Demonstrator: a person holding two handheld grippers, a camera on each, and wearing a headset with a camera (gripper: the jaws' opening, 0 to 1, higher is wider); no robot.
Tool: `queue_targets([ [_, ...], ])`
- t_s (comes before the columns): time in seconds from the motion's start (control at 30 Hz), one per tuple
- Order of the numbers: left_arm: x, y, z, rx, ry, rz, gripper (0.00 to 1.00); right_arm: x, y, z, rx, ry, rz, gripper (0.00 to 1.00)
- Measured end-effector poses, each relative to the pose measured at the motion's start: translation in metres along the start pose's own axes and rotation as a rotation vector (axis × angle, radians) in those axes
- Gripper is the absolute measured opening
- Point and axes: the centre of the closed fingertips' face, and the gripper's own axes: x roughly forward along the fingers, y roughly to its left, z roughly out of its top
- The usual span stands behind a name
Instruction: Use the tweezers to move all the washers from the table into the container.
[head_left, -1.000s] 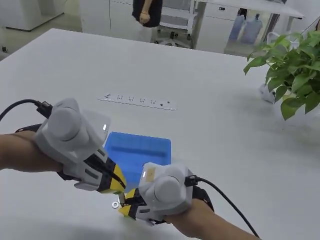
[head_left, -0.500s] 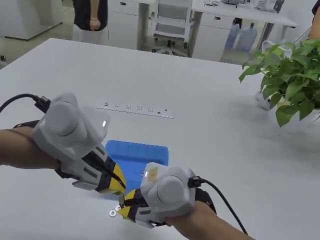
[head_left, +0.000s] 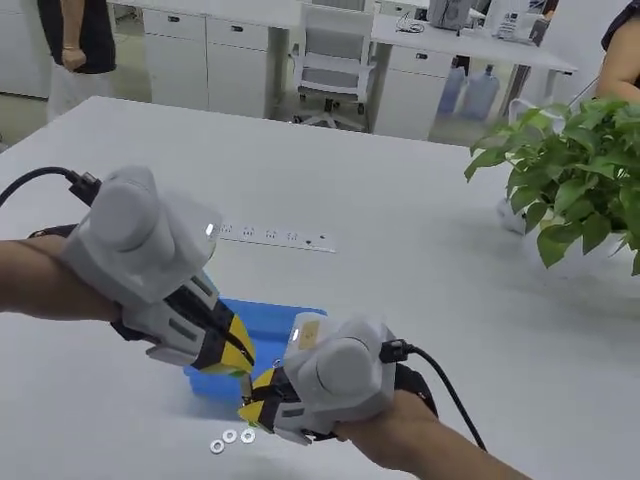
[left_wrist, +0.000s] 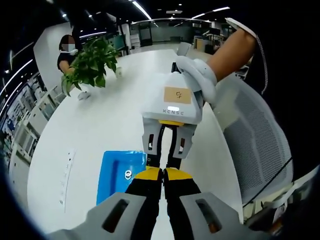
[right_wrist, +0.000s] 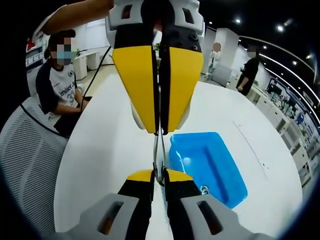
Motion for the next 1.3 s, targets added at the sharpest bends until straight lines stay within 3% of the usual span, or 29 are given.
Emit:
queue_targets([
  [0.27, -0.003, 0.017, 0.007, 0.022, 0.0, 0.013, 0.05, -0.006, -0.019, 0.004, -0.005, -0.015, -0.029, 0.1],
  [0.63, 0.005, 0.039, 0.008, 0.034, 0.004, 0.011, 0.05, -0.004, -0.044, -0.003, 0.018, -0.024, -0.051, 0.1],
  [1.3, 0.027, 0.067, -0.015, -0.005, 0.028, 0.005, 0.05, 0.022, -0.067, -0.026, 0.069, -0.004, -0.049, 0.1],
])
